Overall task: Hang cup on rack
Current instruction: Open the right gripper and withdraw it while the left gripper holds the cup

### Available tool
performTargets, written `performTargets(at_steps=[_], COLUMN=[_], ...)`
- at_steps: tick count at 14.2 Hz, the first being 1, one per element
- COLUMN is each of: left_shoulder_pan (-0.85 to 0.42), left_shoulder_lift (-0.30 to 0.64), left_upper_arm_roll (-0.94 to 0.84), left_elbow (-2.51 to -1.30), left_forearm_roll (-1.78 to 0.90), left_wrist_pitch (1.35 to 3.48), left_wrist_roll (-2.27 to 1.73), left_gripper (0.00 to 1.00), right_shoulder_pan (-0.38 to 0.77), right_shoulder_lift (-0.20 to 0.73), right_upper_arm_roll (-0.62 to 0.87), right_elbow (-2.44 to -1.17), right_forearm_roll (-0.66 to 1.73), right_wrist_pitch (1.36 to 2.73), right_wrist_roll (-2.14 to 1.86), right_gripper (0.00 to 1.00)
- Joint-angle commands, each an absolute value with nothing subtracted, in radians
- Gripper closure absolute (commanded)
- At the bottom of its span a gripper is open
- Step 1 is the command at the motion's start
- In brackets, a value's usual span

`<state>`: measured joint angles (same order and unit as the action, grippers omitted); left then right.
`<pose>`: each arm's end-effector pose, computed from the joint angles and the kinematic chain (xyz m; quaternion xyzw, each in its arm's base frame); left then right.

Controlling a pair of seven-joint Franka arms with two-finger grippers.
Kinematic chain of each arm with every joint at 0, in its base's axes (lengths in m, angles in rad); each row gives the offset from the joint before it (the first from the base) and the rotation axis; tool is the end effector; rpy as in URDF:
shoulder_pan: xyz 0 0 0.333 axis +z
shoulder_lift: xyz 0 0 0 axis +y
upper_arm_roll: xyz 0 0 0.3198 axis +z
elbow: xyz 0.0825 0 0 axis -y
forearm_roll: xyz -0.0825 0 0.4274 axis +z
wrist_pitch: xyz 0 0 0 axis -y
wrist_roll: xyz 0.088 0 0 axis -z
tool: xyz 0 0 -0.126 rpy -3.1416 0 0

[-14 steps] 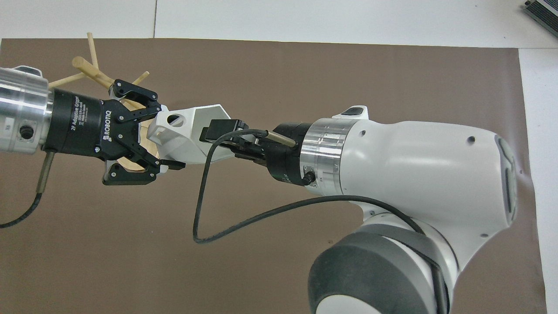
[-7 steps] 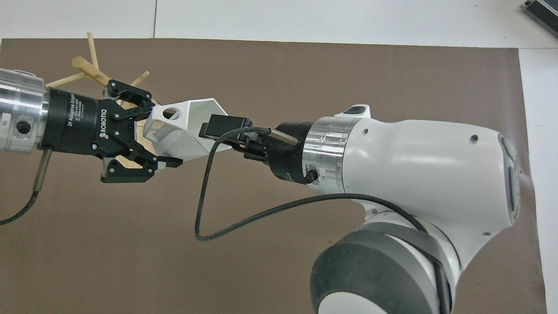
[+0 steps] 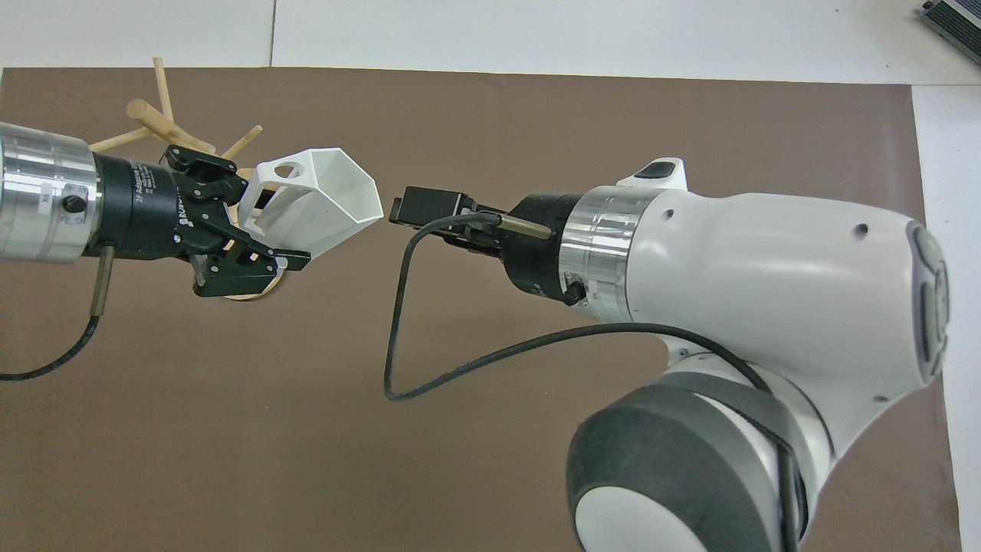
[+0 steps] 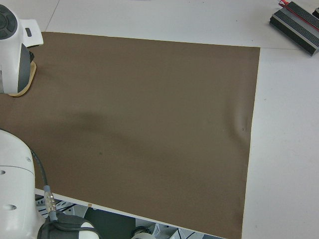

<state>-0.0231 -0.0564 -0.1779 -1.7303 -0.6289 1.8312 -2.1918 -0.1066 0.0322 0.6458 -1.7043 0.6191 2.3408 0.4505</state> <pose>0.5825 -0.1807 0.6021 0.4699 0.8270 -0.2514 0.1790 0.5700 0.3542 0.6171 -0.9110 0.0991 -0.1174 0.3827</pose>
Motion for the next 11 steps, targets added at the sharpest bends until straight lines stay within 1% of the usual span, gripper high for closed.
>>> performTargets(at_steps=[1, 4, 8, 11], left_shoulder_pan=[-0.035, -0.034, -0.029, -0.037], left_shoulder_lift=[-0.106, -0.123, -0.138, -0.155], left_upper_arm_roll=[-0.170, -0.170, -0.170, -0.173], left_elbow=[-1.819, -1.891, -1.965, -2.029], left_forearm_roll=[-0.569, -0.565, -0.548, -0.483], left_wrist_pitch=[1.934, 2.008, 2.069, 2.167], left_wrist_roll=[-2.345, -2.428, -2.465, -2.536], left_gripper=[1.00, 1.00, 1.00, 1.00], right_shoulder_pan=[-0.121, -0.121, -0.121, -0.121], right_shoulder_lift=[0.025, 0.023, 0.021, 0.017], right_upper_arm_roll=[0.592, 0.507, 0.401, 0.339], right_elbow=[-1.715, -1.713, -1.707, -1.707], right_forearm_roll=[0.578, 0.523, 0.367, 0.220], right_wrist_pitch=[2.304, 2.238, 2.119, 2.053], right_wrist_roll=[0.315, 0.152, -0.043, -0.129], right_gripper=[0.00, 0.00, 0.00, 0.00])
